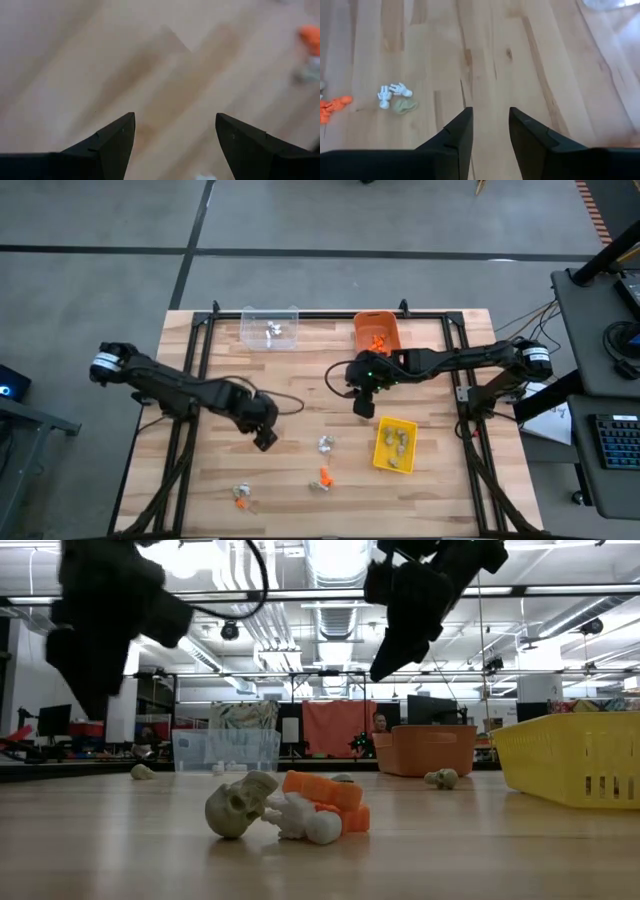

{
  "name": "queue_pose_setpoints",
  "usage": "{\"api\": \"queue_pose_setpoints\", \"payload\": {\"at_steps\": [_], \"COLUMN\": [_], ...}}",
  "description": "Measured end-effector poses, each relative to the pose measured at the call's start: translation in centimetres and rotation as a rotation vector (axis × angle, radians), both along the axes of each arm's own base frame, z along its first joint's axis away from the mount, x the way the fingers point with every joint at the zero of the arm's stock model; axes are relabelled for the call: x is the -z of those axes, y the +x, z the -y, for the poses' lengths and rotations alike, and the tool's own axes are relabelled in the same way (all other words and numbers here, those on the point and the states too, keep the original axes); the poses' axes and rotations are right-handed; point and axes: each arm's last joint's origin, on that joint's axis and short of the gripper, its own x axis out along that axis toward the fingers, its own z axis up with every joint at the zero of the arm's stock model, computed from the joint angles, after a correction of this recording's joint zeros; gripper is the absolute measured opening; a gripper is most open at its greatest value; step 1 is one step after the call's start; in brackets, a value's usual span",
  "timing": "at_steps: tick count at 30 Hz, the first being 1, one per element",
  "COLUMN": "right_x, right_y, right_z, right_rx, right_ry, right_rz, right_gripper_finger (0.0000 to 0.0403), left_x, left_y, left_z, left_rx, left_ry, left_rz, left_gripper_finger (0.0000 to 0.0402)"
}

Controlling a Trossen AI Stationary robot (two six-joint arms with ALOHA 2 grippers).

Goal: Sort Halloween decoration
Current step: Put the white skeleton toy into the transparent bin

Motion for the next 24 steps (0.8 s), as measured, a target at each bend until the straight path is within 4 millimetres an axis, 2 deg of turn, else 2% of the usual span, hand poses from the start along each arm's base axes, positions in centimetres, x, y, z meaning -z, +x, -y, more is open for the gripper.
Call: {"api": "queue_pose_setpoints", "payload": {"at_steps": [8,14,19,24], "right_x": [-0.1,-0.2,-0.3,-0.5], "right_y": [0.2,0.3,0.3,0.5], "right_z": [0.0,0.0,0.0,0.0], "right_rx": [-0.035,-0.048,-0.055,-0.06], "right_ry": [-0.033,-0.045,-0.052,-0.061], "right_rz": [0.021,0.033,0.04,0.068], "right_gripper_finger": [0.0102,0.0093,0.0086,0.0084], "left_x": [-1.5,-1.6,-1.6,-0.3], "left_y": [-1.2,-3.3,-5.0,-5.0], "left_z": [5.3,9.3,11.4,13.0], "left_rx": [-0.01,0.183,0.239,0.26], "left_ry": [-0.135,-0.099,-0.013,-0.009], "left_rz": [-0.025,0.041,0.098,0.087], "left_gripper_finger": [0.0259,0.0259,0.0259,0.0259]}}
